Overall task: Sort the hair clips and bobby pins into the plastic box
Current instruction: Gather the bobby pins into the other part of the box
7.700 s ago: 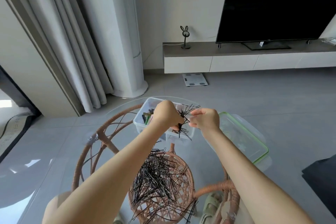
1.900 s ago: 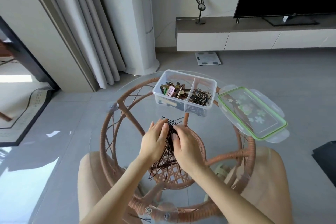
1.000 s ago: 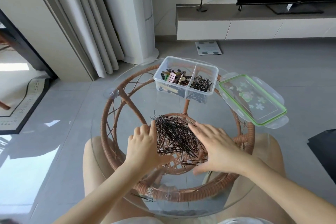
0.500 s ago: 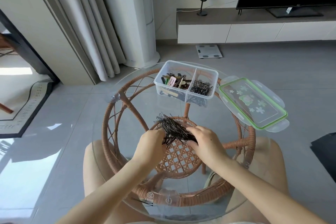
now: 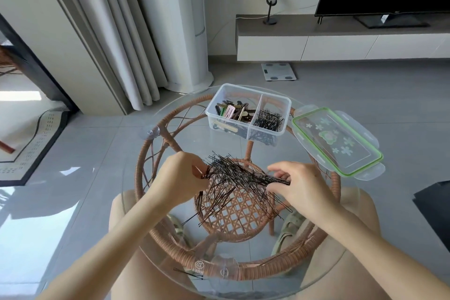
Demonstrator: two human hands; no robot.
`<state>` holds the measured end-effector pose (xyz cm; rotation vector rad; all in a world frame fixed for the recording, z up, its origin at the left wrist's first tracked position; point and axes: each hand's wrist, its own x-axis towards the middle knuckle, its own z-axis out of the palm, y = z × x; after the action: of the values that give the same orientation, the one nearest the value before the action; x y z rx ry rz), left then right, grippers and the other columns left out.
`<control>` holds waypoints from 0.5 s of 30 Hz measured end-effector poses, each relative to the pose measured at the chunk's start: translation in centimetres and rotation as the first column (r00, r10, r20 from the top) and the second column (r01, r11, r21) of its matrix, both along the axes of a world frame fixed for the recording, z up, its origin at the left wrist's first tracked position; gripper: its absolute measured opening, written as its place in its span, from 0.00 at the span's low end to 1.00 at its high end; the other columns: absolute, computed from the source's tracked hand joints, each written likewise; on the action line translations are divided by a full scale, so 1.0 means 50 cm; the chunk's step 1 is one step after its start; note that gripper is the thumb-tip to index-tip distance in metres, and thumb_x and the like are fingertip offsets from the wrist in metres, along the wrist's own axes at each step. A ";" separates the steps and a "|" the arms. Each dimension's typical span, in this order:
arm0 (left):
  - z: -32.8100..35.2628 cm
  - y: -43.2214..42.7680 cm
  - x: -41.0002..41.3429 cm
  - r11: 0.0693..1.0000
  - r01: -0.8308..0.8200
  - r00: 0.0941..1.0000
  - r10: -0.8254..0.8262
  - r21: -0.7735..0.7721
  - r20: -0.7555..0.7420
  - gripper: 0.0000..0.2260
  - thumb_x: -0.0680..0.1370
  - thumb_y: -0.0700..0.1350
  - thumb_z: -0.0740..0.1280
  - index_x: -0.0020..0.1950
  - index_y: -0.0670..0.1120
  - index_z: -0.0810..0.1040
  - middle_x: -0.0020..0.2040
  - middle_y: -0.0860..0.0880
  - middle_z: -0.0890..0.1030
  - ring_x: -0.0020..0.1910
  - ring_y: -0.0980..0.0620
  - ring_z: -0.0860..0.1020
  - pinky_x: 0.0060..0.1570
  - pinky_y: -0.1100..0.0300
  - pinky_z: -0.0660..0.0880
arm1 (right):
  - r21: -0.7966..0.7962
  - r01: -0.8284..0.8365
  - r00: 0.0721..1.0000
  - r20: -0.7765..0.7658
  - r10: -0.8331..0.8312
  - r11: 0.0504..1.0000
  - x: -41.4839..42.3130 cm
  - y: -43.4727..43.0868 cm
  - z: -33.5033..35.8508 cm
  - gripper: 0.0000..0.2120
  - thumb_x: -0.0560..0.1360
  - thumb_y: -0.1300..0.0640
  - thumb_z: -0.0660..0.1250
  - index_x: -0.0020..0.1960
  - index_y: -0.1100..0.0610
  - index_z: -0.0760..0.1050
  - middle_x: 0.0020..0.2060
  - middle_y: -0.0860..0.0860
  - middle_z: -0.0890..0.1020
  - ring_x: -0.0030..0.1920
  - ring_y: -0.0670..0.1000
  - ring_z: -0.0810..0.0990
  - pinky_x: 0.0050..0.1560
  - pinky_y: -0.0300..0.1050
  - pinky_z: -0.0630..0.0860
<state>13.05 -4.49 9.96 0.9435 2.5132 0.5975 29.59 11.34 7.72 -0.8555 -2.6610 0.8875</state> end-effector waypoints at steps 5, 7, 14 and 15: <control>0.021 0.013 -0.012 0.996 -0.048 0.997 0.043 0.077 0.060 0.10 0.69 0.41 0.73 0.49 0.44 0.83 0.38 0.48 0.85 0.35 0.52 0.84 0.42 0.57 0.82 | 0.014 0.056 0.994 -0.097 -0.054 0.998 0.006 0.014 0.044 0.14 0.66 0.58 0.75 0.52 0.55 0.82 0.45 0.49 0.85 0.42 0.43 0.79 0.45 0.23 0.69; 0.029 0.022 -0.015 0.992 -0.065 0.995 0.057 0.108 0.078 0.09 0.69 0.41 0.73 0.49 0.45 0.82 0.36 0.48 0.85 0.33 0.52 0.84 0.38 0.58 0.82 | 0.011 0.074 0.988 -0.136 -0.071 0.997 0.003 0.022 0.063 0.14 0.66 0.58 0.76 0.51 0.56 0.82 0.45 0.50 0.85 0.43 0.44 0.81 0.49 0.32 0.72; 0.052 0.061 -0.020 0.972 -0.119 0.986 0.091 0.205 0.137 0.09 0.69 0.39 0.72 0.49 0.43 0.82 0.35 0.46 0.85 0.32 0.48 0.84 0.32 0.60 0.80 | -0.043 0.238 0.933 -0.268 -0.241 0.970 -0.063 0.090 0.092 0.13 0.66 0.61 0.75 0.51 0.61 0.82 0.45 0.55 0.85 0.43 0.48 0.80 0.47 0.36 0.72; 0.055 0.069 -0.022 0.968 -0.118 0.985 0.086 0.222 0.147 0.09 0.69 0.38 0.72 0.49 0.42 0.82 0.35 0.45 0.85 0.31 0.49 0.84 0.35 0.58 0.82 | -0.055 0.272 0.920 -0.278 -0.277 0.961 -0.083 0.105 0.092 0.13 0.66 0.61 0.75 0.51 0.62 0.81 0.45 0.56 0.85 0.43 0.49 0.80 0.46 0.37 0.72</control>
<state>11.94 -1.03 12.71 0.8227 2.4172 0.9700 25.43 16.57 12.30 -0.9923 -2.2257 0.8855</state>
